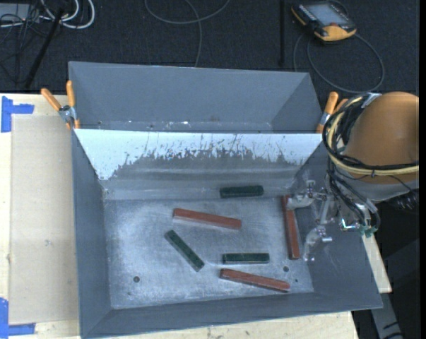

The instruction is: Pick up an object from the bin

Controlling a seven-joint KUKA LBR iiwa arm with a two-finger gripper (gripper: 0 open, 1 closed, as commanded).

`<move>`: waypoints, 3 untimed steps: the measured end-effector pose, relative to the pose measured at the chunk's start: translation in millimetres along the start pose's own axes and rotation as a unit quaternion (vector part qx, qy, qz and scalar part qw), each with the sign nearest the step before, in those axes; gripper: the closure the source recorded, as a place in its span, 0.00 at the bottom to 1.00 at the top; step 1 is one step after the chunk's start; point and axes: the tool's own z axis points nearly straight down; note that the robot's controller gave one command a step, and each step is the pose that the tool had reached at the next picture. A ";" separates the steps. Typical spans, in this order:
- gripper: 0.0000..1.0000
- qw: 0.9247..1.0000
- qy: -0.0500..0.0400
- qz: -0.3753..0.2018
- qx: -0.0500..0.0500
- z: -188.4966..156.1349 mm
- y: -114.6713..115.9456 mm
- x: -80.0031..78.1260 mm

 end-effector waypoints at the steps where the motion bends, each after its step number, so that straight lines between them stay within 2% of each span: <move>1: 0.00 1.000 -0.004 -0.001 0.001 -3.4 0.3 -1.6; 2: 0.00 1.000 -0.008 -0.025 0.001 31.4 5.9 -4.3; 3: 1.00 1.000 0.005 -0.009 0.002 127.6 33.3 25.8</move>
Offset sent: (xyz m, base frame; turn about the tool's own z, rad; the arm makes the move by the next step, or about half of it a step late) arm 0.0041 0.0247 -0.1344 -0.1804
